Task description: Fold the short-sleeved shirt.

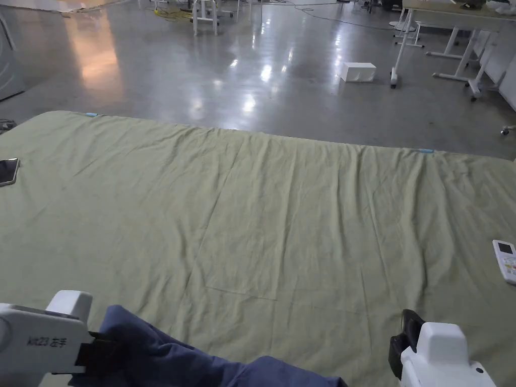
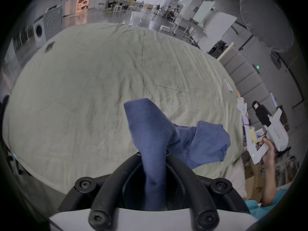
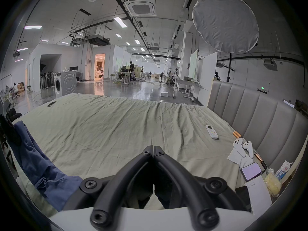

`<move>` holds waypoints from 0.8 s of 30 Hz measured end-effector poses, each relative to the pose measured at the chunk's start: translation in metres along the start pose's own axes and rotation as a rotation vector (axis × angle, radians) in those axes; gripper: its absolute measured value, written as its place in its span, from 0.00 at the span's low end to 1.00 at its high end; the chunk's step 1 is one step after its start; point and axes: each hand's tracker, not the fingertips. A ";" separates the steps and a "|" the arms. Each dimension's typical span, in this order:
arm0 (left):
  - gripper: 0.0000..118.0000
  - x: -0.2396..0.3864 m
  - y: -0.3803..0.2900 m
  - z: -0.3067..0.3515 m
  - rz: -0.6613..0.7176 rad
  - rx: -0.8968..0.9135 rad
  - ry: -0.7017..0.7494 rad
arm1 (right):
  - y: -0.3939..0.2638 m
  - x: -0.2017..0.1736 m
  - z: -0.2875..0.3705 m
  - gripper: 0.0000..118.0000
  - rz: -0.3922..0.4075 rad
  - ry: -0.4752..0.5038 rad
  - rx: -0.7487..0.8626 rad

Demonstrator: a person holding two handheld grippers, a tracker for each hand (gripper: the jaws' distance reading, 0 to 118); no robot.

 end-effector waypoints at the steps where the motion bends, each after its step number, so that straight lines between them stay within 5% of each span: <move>1: 0.09 0.012 0.000 -0.001 -0.002 -0.001 0.013 | 0.000 0.000 0.000 0.00 -0.001 0.001 -0.001; 14: 0.09 0.114 -0.007 -0.032 -0.145 -0.020 0.107 | -0.007 0.006 -0.001 0.00 -0.032 -0.002 -0.009; 24: 0.10 0.181 -0.019 -0.097 -0.040 -0.121 -0.031 | -0.016 0.012 0.002 0.00 -0.051 -0.014 -0.027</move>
